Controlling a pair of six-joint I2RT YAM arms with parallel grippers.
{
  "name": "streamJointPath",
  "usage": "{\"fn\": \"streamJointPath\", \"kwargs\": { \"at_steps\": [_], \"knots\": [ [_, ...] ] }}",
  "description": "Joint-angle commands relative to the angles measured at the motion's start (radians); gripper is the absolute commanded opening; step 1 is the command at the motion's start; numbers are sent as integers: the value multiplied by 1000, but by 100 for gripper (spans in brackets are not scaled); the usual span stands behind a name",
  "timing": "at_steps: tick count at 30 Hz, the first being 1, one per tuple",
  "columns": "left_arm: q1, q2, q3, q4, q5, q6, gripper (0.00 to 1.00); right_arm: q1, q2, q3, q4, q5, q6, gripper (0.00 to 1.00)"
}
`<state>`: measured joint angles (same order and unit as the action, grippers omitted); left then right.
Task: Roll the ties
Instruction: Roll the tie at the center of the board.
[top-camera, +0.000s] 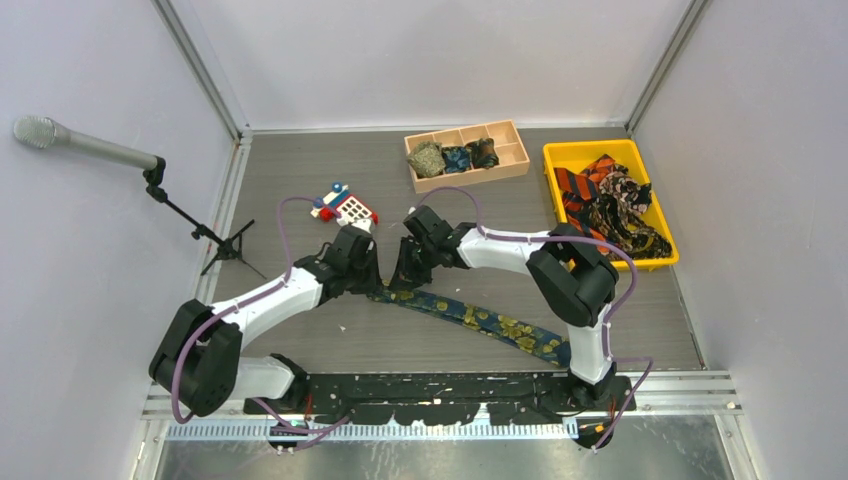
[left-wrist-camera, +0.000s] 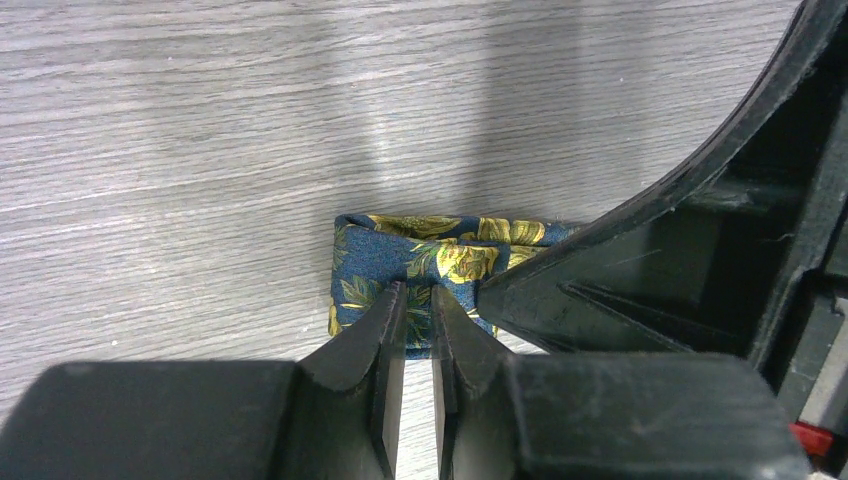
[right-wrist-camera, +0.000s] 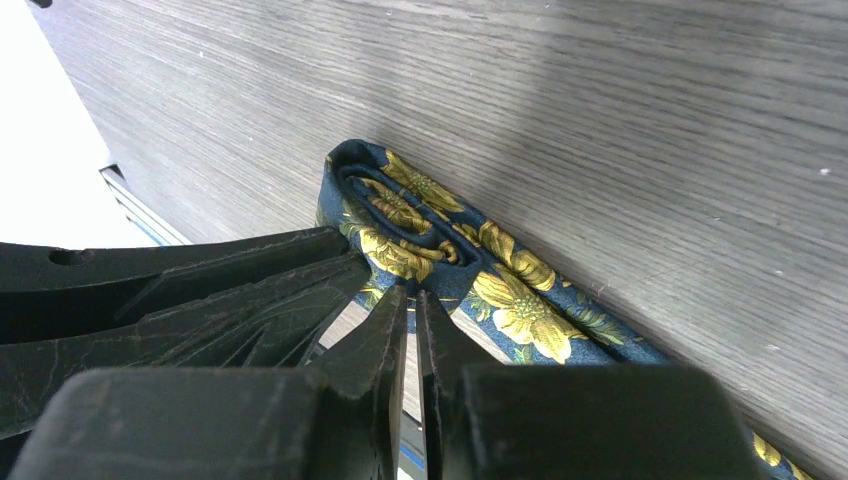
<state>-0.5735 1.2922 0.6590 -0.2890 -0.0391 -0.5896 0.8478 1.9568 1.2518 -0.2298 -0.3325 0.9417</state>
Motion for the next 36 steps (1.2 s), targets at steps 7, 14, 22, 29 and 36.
{"fn": "streamJointPath", "kwargs": {
  "at_steps": [7, 14, 22, 29, 36],
  "knots": [
    [3, 5, -11, 16, 10, 7, 16, 18, -16, 19, 20, 5, 0, 14],
    [3, -23, 2, -9, 5, 13, 20, 17, 35, -17, 58, 0, 7, 14],
    [4, -87, 28, -82, -19, 54, 48, 15, 61, -44, 74, 0, 7, 14],
    [36, -171, 25, -152, -78, 93, 75, 14, 67, -52, 83, -3, 8, 14],
    [168, -235, -68, -84, 103, 65, 78, 13, 71, -63, 89, -5, 9, 14]
  ]
}}
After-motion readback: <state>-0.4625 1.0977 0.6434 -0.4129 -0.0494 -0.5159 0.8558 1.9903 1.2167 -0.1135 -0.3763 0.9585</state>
